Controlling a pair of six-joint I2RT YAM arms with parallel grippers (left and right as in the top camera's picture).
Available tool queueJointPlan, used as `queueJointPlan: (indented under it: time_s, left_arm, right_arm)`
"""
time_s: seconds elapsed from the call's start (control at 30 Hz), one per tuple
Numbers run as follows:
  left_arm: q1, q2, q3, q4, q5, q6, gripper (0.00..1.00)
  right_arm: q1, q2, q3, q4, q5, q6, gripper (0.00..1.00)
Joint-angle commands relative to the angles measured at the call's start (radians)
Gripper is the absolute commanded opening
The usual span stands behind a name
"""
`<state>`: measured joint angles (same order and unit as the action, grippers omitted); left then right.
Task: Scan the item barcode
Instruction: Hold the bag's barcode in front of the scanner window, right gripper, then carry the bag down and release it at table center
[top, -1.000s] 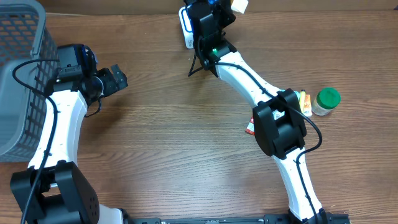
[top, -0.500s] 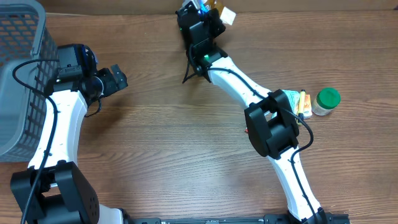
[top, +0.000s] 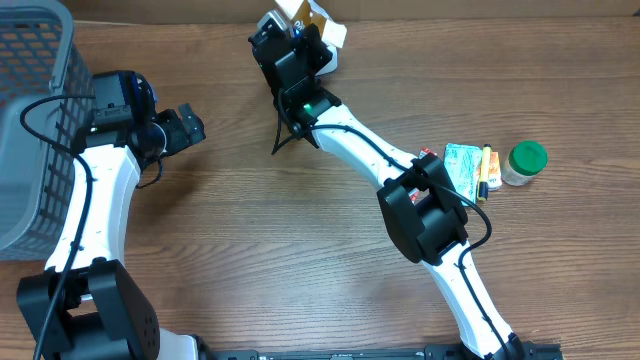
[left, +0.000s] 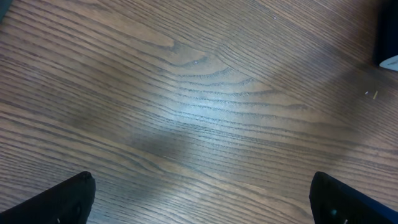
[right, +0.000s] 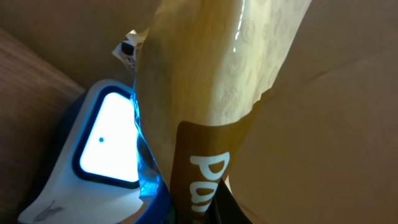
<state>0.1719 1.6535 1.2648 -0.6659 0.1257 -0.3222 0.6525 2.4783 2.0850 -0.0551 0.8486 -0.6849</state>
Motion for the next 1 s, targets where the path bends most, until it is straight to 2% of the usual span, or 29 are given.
queueJointPlan:
  time_s: [0.0, 0.13, 0.33, 0.43, 0.57, 0.77, 0.87, 0.97]
  left_arm:
    - [-0.002, 0.003, 0.005, 0.000, -0.006, 0.011, 1.00]
    - [-0.002, 0.003, 0.005, 0.000, -0.006, 0.011, 1.00]
    - [-0.002, 0.003, 0.005, 0.000, -0.006, 0.011, 1.00]
    - [-0.002, 0.003, 0.005, 0.000, -0.006, 0.011, 1.00]
    - [-0.002, 0.003, 0.005, 0.000, -0.006, 0.011, 1.00]
    - [-0.002, 0.003, 0.005, 0.000, -0.006, 0.011, 1.00]
    - [-0.002, 0.003, 0.005, 0.000, -0.006, 0.011, 1.00]
    - [-0.002, 0.003, 0.005, 0.000, -0.006, 0.011, 1.00]
  right_arm:
    - [0.008, 0.008, 0.009, -0.030, -0.063, 0.004, 0.04]
    - [0.008, 0.007, 0.009, -0.060, -0.075, 0.004, 0.04]
    - [0.001, -0.062, 0.009, -0.072, 0.032, 0.004, 0.03]
    - [0.000, -0.137, 0.009, -0.122, 0.032, 0.010, 0.03]
    - [-0.004, -0.241, 0.009, -0.243, 0.018, 0.101, 0.03]
    - [-0.050, -0.345, 0.009, -0.624, -0.085, 0.352, 0.04]
    - [-0.091, -0.346, 0.009, -0.895, -0.272, 0.431, 0.04]
    - [-0.145, -0.331, 0.009, -1.133, -0.583, 0.431, 0.13]
